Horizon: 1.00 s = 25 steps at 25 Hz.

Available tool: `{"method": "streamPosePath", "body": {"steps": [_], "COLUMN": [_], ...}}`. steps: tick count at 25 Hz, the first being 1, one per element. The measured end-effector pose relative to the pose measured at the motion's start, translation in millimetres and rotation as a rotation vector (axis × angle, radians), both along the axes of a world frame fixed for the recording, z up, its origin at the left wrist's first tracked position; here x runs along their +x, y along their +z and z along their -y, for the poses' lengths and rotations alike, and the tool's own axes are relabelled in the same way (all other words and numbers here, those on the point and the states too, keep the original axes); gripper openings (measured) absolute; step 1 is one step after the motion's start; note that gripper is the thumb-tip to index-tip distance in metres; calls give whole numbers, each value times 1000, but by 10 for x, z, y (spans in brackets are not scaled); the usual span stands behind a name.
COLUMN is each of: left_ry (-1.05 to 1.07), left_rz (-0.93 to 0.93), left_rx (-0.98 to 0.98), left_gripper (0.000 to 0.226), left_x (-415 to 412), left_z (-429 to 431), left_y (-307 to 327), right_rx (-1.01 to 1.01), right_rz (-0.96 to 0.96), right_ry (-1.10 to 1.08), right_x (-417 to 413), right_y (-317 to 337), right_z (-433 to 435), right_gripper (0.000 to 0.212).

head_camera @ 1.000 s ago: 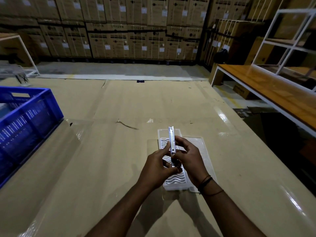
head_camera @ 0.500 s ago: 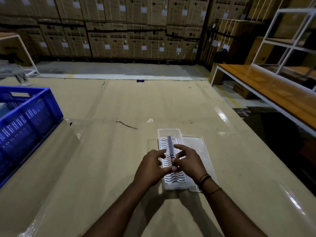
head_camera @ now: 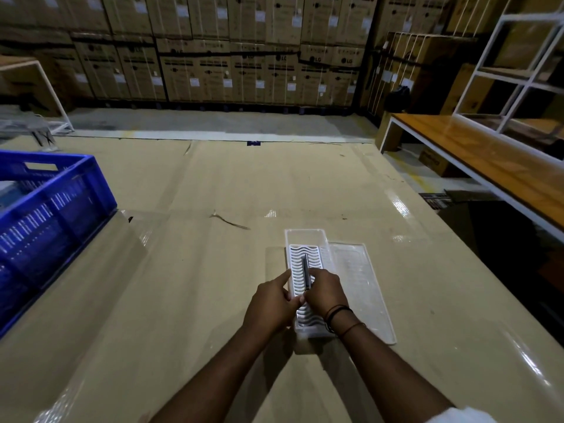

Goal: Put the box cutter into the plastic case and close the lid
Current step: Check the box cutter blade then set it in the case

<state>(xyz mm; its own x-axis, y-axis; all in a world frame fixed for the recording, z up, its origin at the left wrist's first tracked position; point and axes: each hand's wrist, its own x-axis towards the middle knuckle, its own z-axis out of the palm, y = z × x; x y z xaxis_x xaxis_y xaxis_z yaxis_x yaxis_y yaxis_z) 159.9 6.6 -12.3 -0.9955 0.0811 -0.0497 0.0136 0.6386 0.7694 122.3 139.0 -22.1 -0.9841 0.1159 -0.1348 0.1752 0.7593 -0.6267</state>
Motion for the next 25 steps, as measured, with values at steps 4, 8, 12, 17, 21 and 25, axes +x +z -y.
{"method": "streamPosePath", "body": {"steps": [4,8,12,17,21,25], "left_ry": [9,14,21,30,37,29], "left_rz": [15,-2,10,21,13,7], "left_rx": [20,-7,-8,-19,-12,-17], "left_gripper": [68,69,70,69,69,69], "left_x": [1,39,31,14,23,12], "left_z": [14,-2,-13,-28,-42,-39], "left_y": [-41,-47,-73,-109,-129,-131], "right_rx": [43,129,247,367,440,388], "right_rz": [-2,1,47,108,160,-4], "right_ry": [32,30,70,115,186,166], "right_x": [-29,-77,-107,-144,-160,-74], "right_y": [-40,-116,-92,-75,-80,-29], "right_z": [39,48,53,38,39,-17], "right_gripper": [37,39,42,52,86,43]}}
